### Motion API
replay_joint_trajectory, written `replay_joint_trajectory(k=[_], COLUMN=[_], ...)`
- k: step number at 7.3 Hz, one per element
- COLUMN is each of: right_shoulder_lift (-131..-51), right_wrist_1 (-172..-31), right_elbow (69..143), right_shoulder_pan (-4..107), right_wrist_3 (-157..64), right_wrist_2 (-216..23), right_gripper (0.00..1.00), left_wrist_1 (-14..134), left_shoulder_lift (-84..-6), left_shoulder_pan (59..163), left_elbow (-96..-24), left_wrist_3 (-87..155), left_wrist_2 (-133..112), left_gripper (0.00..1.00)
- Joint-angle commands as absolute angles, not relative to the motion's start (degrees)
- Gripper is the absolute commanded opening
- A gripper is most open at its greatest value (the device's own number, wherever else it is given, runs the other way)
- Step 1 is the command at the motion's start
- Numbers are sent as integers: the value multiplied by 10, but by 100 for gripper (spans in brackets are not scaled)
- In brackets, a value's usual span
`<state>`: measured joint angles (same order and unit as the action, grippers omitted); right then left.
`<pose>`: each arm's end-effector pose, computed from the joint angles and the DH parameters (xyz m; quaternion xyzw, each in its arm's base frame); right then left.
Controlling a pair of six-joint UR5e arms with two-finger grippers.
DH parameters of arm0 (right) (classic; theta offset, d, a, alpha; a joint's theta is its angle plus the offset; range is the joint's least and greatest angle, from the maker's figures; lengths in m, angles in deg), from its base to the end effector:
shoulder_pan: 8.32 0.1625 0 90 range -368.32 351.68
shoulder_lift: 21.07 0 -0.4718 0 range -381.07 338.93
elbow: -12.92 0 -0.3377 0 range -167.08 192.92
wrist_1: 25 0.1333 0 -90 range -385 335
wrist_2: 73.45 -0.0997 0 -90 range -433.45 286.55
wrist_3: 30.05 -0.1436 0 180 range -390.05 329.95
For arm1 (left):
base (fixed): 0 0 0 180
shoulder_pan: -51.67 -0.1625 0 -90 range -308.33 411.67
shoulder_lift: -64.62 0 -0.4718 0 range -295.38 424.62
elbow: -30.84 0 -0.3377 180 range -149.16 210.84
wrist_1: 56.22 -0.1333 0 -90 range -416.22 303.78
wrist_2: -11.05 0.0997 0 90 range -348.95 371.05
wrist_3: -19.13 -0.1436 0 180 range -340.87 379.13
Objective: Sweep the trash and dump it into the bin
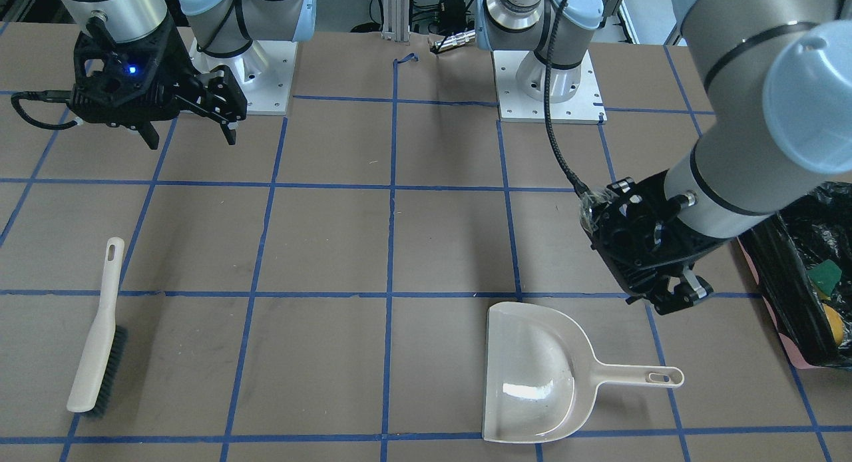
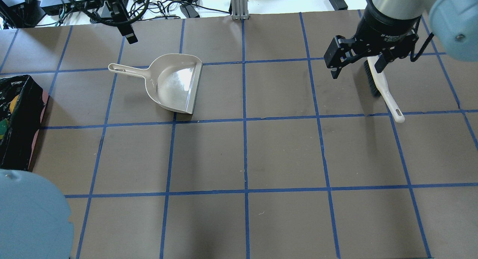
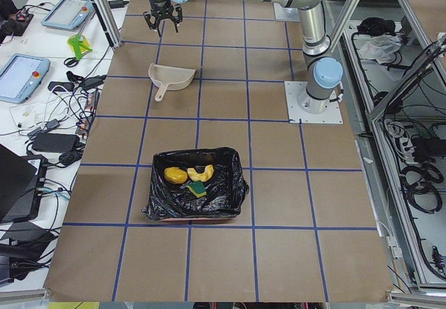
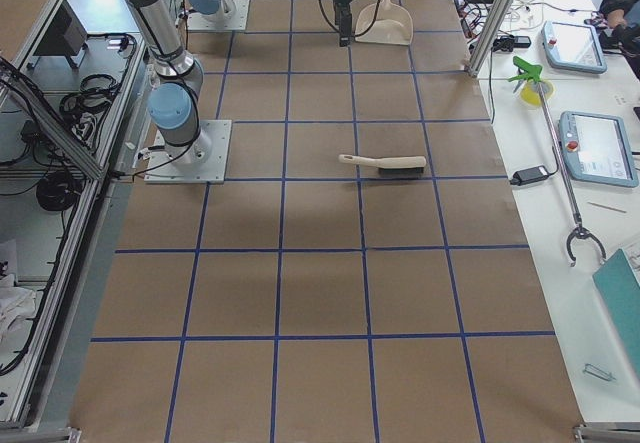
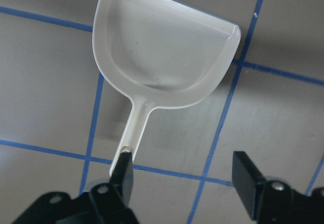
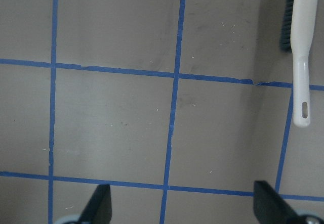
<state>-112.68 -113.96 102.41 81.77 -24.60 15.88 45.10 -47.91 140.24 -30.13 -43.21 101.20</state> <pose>0.1356 -0.4264 0.5049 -0.0484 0.9988 -0.0097 0.0054 -0.1178 -0.6067 0.4851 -0.5065 -0.8612 -0.0364 0.0211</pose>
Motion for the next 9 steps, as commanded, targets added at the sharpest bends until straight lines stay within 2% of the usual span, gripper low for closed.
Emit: replay_joint_trajectory(k=[1,5,8,9], right_shoulder_lift=[-1128,-1128,-1132,-1132], right_wrist_1=[-1137,-1137,-1138,-1137], right_elbow=[1025,1027,1028,1028], right_shoulder_pan=[818,818,818,818], right_wrist_3=[-246,-247,-247,-247], right_wrist_2=[151,156,155,157], right_gripper=[100,100,100,100], left_wrist_1=[472,427,406,375], left_shoulder_lift=[-411,-341,-284,-273], left_shoulder_pan=[1408,1406,1407,1407], left_elbow=[-348,-434,-516,-531], left_wrist_3=[-277,7,22,31], left_wrist_2=[998,997,998,997], left_gripper=[81,82,82,88])
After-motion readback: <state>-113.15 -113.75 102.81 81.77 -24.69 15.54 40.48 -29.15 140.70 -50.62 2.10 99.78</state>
